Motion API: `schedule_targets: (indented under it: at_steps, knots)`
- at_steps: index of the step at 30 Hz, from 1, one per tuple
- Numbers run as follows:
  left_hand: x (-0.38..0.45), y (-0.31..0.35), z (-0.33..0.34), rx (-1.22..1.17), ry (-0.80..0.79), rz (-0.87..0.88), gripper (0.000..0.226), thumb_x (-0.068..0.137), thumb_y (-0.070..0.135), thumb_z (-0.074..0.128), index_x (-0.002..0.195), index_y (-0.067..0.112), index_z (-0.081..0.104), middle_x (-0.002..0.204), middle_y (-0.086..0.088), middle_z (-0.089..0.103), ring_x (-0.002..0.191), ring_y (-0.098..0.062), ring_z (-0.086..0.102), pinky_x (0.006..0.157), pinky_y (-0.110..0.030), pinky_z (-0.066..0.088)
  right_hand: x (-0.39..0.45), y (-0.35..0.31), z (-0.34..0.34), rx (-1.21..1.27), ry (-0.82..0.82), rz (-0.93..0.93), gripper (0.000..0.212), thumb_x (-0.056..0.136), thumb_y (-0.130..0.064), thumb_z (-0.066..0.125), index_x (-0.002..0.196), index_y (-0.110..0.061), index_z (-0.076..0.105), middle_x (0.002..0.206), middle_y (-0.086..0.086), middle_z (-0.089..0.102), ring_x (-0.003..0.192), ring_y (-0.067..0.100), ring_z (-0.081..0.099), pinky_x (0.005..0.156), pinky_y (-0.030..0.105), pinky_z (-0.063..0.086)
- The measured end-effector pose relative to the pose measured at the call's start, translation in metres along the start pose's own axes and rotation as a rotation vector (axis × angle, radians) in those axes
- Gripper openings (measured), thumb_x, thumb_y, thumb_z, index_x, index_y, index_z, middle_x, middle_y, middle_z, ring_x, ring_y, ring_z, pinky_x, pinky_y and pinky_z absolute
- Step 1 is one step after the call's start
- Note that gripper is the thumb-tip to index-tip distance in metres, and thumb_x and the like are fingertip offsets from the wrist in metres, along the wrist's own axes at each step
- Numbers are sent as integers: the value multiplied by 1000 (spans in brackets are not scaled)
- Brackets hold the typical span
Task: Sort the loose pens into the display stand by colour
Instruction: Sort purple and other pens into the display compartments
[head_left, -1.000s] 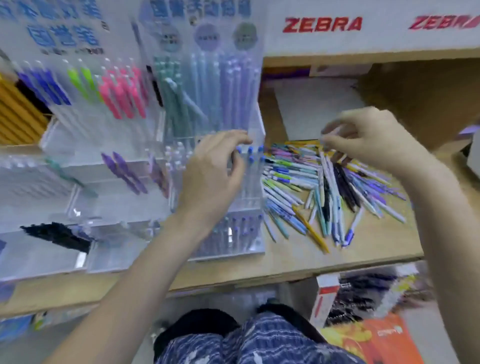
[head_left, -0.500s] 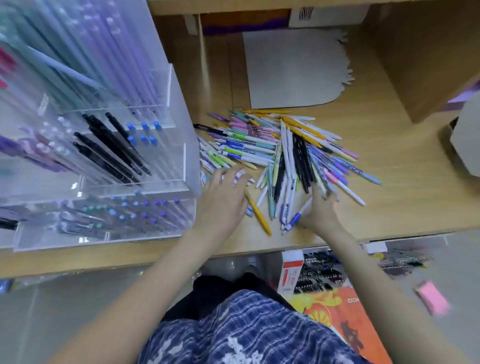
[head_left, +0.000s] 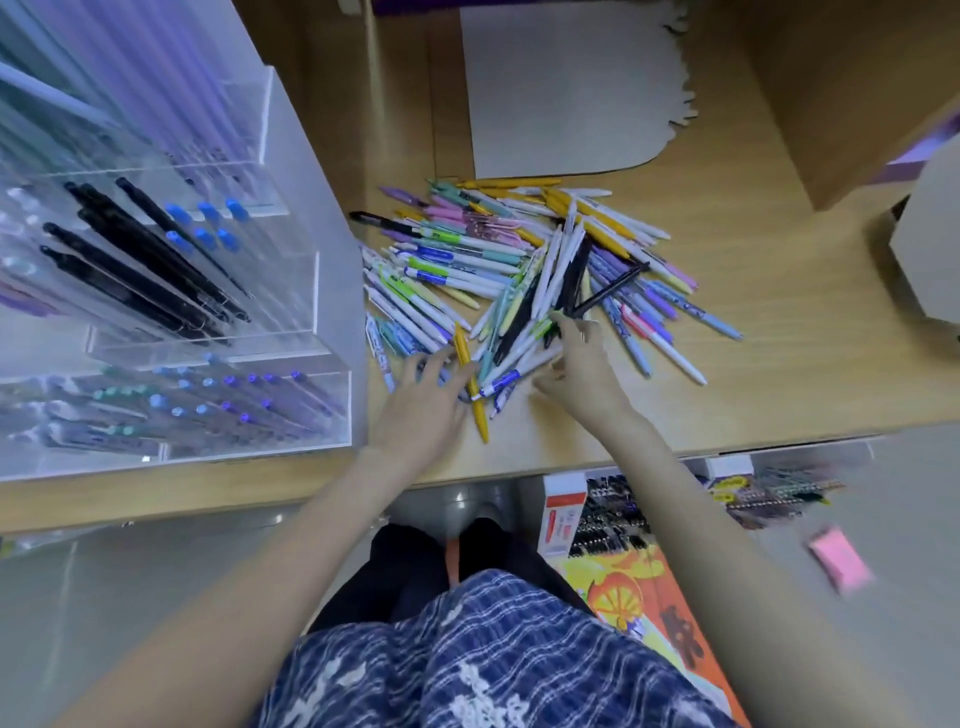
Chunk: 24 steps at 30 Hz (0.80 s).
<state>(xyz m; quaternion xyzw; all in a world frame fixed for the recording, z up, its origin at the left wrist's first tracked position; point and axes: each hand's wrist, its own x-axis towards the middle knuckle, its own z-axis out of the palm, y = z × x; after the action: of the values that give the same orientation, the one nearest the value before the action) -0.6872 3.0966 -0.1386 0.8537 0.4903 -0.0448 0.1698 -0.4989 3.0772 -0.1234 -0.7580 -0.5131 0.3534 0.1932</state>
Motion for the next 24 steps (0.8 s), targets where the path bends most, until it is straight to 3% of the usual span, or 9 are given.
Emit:
schedule_targets:
  at_steps: [2,5,9,12,16,20,22,24]
  knots:
    - [2,3,4,-66,71,24,47,94,19,46,140,15,39,139,-15,39,122,-34,32,103,-44,32,-8,23,-19,-56,46,-21,61,86,-4,62,139,-12,35,139,15,28,96,26,55,90,36,46]
    - [6,13,6,-45,27,27,57,96,37,42,145,9,28,134,-16,37,120,-32,33,103,-38,26,-10,59,-46,-208,194,8,62,82,-13,68,135,-5,37,141,22,27,123,40,37,99,43,35]
    - [11,30,8,83,-85,-115,101,81,74,36,148,8,-1,151,-17,8,135,-32,17,109,-40,20,-1,93,-77,-368,80,304,109,70,-37,80,149,-23,7,153,20,-1,138,43,9,108,50,20]
    - [11,44,24,156,-130,-147,115,76,79,36,145,2,-15,152,-19,-21,142,-35,-6,114,-48,2,0,95,-69,-369,-39,328,120,66,-41,81,149,-25,-5,153,21,-2,139,42,5,109,48,17]
    - [20,46,31,163,-27,-160,97,87,68,28,146,1,-9,154,-18,-16,143,-33,-7,114,-47,-3,3,81,-39,-226,42,170,100,71,-25,79,148,-18,15,147,21,15,133,37,17,104,39,21]
    - [29,38,27,236,19,-120,96,86,67,35,147,0,5,155,-19,4,140,-33,16,112,-47,15,13,58,-35,-158,66,123,72,82,-2,60,145,-13,26,145,21,18,129,40,23,105,40,24]
    - [34,36,24,266,71,-128,97,83,67,43,146,-1,16,152,-19,19,134,-33,30,107,-45,26,20,52,-37,-165,61,75,66,82,2,56,142,-10,32,143,23,21,130,40,24,105,40,25]
    - [37,36,19,276,66,-145,98,82,67,45,145,-1,16,151,-19,23,131,-33,33,105,-44,29,26,52,-44,-171,40,58,63,82,1,59,140,-7,36,142,22,25,130,37,30,105,36,27]
